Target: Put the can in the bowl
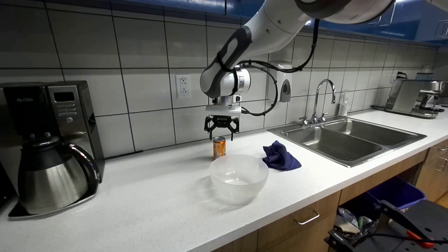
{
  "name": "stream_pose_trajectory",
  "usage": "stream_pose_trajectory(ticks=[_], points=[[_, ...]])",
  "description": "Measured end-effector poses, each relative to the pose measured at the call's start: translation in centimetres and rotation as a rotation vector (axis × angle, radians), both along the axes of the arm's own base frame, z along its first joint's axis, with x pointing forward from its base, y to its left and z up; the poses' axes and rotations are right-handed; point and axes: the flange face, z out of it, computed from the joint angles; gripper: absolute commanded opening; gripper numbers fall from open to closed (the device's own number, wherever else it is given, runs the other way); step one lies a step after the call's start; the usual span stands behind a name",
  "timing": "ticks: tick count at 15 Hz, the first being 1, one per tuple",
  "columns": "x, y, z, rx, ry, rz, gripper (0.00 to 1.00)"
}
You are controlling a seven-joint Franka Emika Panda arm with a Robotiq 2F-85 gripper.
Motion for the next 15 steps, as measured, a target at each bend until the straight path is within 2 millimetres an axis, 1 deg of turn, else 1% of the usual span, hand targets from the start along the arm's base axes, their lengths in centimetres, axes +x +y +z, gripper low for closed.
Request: stream_pose_trajectory(ticks=[15], points=[[0.9, 0.8, -1.9, 0.007, 0.03, -0.025, 1.0]])
